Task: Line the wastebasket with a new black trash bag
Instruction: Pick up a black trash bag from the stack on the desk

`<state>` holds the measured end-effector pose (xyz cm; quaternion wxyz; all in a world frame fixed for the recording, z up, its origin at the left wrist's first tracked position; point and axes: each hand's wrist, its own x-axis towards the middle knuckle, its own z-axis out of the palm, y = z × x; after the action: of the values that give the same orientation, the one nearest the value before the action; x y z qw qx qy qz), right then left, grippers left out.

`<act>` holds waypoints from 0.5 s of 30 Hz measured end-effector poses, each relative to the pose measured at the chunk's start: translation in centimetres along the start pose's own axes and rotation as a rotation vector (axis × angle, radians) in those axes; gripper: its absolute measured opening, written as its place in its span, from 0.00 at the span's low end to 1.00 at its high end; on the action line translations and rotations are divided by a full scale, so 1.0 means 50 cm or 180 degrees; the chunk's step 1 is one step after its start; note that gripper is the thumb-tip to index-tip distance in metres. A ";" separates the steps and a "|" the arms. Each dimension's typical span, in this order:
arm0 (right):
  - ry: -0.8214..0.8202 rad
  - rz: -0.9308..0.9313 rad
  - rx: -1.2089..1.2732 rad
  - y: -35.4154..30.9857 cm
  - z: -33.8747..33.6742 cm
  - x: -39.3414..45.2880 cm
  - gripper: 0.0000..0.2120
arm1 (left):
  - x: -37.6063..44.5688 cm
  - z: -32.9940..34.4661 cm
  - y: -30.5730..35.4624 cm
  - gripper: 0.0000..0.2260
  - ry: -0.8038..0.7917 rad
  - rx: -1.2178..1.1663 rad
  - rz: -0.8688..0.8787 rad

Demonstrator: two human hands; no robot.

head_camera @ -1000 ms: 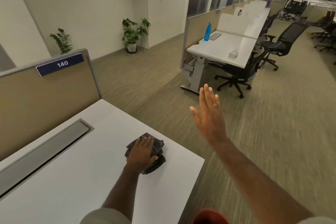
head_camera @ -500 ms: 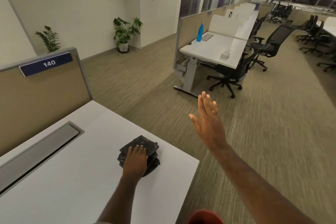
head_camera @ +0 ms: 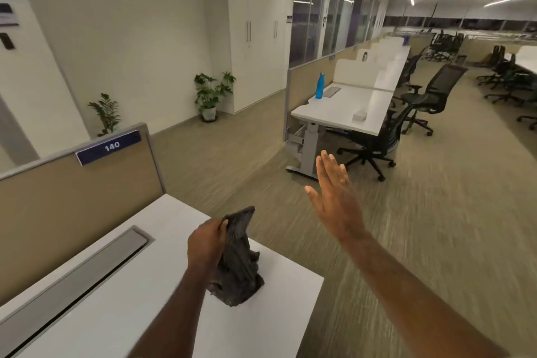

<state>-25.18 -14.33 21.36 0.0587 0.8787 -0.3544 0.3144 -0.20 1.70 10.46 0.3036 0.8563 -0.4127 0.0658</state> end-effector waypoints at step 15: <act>0.0450 -0.0362 0.0929 0.065 -0.308 -0.132 0.28 | -0.083 -0.342 0.486 0.11 0.0980 -0.1283 0.0505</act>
<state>-38.85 -7.86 29.29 -0.0270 0.8722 -0.2496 0.4198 -18.68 2.72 34.04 0.5210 0.7234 -0.4323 0.1353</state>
